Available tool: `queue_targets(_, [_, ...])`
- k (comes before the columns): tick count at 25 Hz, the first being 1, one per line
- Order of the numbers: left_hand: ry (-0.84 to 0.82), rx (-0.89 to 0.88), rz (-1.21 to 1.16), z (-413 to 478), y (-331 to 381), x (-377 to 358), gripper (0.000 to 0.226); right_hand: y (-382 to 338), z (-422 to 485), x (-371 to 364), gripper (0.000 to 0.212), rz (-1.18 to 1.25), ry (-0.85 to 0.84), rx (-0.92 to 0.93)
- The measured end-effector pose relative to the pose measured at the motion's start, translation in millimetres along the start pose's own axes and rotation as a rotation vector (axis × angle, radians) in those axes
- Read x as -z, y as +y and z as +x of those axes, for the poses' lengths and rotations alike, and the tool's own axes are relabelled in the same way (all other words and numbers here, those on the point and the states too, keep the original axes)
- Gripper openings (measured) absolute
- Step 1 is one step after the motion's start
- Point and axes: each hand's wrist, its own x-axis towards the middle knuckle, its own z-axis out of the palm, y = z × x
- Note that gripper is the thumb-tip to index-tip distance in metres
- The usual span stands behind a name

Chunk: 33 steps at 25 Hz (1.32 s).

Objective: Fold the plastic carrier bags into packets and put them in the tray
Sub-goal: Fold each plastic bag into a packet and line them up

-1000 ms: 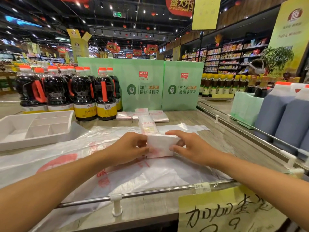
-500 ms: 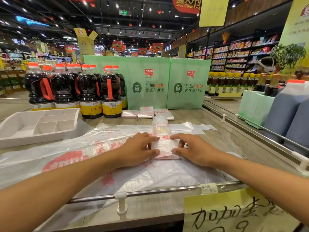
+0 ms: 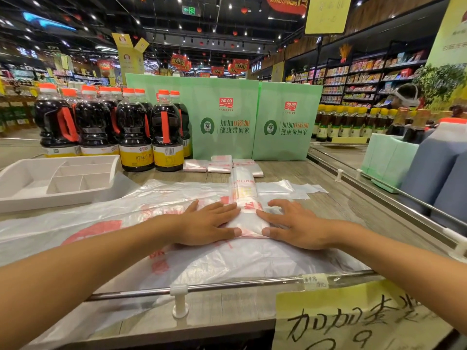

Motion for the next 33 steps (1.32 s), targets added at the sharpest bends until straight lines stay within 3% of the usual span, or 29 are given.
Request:
queue_targets(2, [-0.031, -0.007, 0.013, 1, -1, 1, 0.075, 1, -2, 3, 0.087, -0.001, -0.057, 0.019])
queue_targets(5, [-0.003, -0.03, 0.004, 0, -3, 0, 0.078, 2, -4, 2, 0.094, 0.009, -0.005, 0.098])
queue_targets(8, [0.146, -0.132, 0.005, -2, -8, -4, 0.086, 4, -8, -1, 0.079, 0.156, 0.075, 0.156])
queue_targets(12, [0.318, -0.251, -0.077, -11, -6, -5, 0.063, 3, -15, -2, 0.068, 0.244, 0.177, 0.222])
queue_targets(17, [0.302, -0.218, -0.191, -18, -3, 1, 0.075, 0, -19, 1, 0.068, 0.272, 0.228, 0.204])
queue_targets(21, [0.361, -0.189, -0.305, -22, -2, 4, 0.079, -5, -21, 2, 0.053, 0.353, 0.348, 0.197])
queue_targets(26, [0.458, -0.192, -0.457, -21, 1, 8, 0.068, -8, -17, 2, 0.047, 0.478, 0.448, 0.204])
queue_targets(33, [0.411, -0.173, -0.663, -20, 4, 6, 0.071, -11, -8, 0, 0.057, 0.568, 0.465, 0.164])
